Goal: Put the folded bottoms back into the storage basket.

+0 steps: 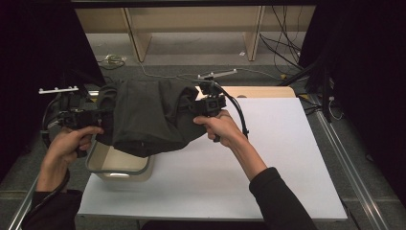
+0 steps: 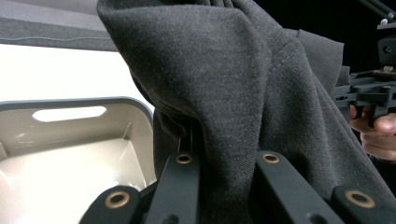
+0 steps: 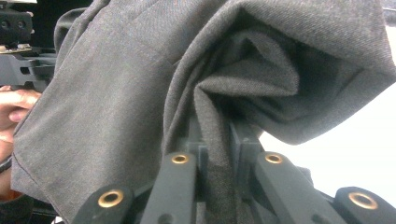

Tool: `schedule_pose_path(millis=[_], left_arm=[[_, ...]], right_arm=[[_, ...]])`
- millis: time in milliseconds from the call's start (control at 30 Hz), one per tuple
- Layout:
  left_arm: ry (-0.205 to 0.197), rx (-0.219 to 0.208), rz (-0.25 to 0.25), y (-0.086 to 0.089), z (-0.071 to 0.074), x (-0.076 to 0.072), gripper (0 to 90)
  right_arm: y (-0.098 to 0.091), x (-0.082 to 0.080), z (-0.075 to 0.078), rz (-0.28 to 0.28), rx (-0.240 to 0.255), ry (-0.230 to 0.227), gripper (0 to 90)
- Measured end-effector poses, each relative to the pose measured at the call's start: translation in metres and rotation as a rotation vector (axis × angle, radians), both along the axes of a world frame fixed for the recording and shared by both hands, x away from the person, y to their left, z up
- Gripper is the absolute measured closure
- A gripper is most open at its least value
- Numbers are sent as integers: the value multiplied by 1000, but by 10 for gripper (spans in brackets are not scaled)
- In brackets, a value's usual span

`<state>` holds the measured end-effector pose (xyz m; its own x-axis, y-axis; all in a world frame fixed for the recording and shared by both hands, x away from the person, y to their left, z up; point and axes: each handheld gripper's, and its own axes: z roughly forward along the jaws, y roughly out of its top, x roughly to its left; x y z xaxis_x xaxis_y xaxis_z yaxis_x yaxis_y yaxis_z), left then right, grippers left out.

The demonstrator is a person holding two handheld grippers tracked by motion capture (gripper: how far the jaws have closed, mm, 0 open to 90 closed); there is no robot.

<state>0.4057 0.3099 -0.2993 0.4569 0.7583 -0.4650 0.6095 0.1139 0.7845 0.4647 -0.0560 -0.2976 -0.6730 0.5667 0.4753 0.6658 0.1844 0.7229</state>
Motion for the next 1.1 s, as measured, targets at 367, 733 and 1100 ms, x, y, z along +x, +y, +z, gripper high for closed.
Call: schedule_pose_path(millis=[367,733,1100], left_arm=[[1,-22,46,21,-2,-2,837],[33,-1,102,39,-13,0,837],[61,27,146,52,-21,0,836]], right_arm=[[25,7,0,14,1,1,828],[53,12,-11,24,-23,20,828],[73,11,-24,34,-44,32,826]])
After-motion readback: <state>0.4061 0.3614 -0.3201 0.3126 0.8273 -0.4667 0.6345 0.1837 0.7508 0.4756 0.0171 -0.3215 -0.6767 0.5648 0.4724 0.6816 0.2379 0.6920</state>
